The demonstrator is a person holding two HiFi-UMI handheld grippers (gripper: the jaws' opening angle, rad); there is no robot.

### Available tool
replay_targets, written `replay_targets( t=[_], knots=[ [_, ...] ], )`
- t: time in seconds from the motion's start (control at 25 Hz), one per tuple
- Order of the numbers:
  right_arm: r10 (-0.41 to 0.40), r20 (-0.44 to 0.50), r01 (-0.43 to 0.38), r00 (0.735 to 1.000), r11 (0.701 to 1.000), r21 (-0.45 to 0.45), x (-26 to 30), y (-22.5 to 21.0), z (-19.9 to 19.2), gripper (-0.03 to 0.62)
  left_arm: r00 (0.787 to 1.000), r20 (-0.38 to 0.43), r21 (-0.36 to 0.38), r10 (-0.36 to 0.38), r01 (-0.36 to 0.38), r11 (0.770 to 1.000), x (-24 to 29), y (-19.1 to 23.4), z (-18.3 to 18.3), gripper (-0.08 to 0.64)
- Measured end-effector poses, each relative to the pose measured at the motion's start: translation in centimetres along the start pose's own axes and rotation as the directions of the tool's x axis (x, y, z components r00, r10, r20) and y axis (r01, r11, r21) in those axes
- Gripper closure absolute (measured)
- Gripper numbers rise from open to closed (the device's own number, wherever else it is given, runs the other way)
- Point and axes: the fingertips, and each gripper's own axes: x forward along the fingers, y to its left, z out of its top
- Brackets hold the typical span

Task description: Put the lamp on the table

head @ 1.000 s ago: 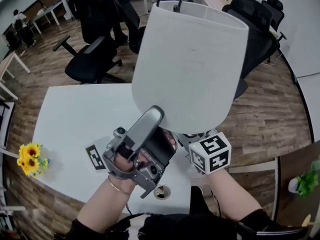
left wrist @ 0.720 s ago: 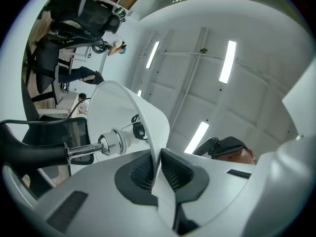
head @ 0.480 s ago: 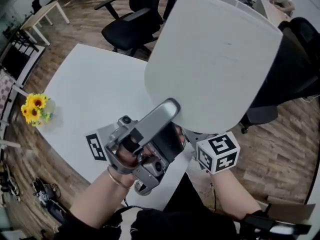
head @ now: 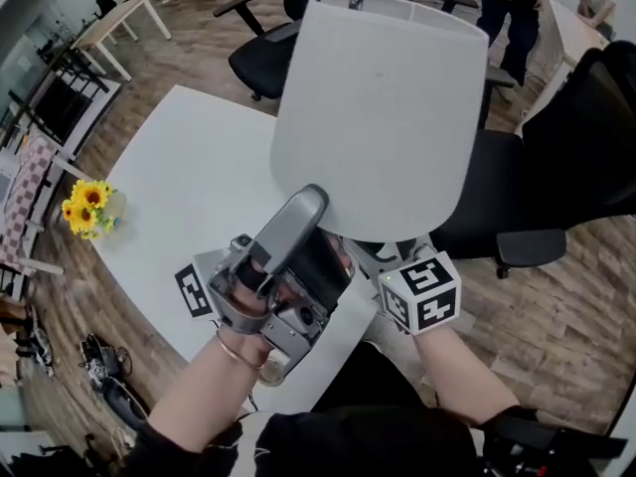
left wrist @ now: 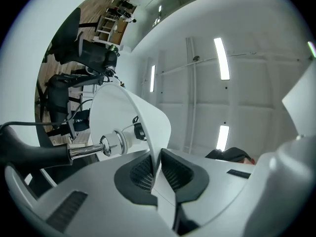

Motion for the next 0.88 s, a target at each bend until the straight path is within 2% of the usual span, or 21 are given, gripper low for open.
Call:
replay_targets(
  t=[0.28, 0.48, 0.88],
  knots=[
    [0.018, -0.027, -0.018, 0.999, 1.000, -0.006, 0.3, -1.5, -0.7, 0.290, 0.998, 0.048, -0.001, 0.044, -0.044, 0.999, 0.3, 1.8, 0.0, 0.535],
    [0.035, -0.056, -0.037, 0.998, 0.999, -0.036, 0.6, -0.9, -1.5, 0.290, 0.995, 0.058, -0.005, 0.084, -0.083, 0.997, -0.1, 2.4, -0.2, 0.534],
    [0.066, -0.093, -0.069, 0.993, 0.997, -0.029, 1.1, -0.3, -2.7, 0.284, 0.988, 0.088, -0.013, 0.124, -0.124, 0.992, -0.6, 3.7, 0.3, 0.534]
  ],
)
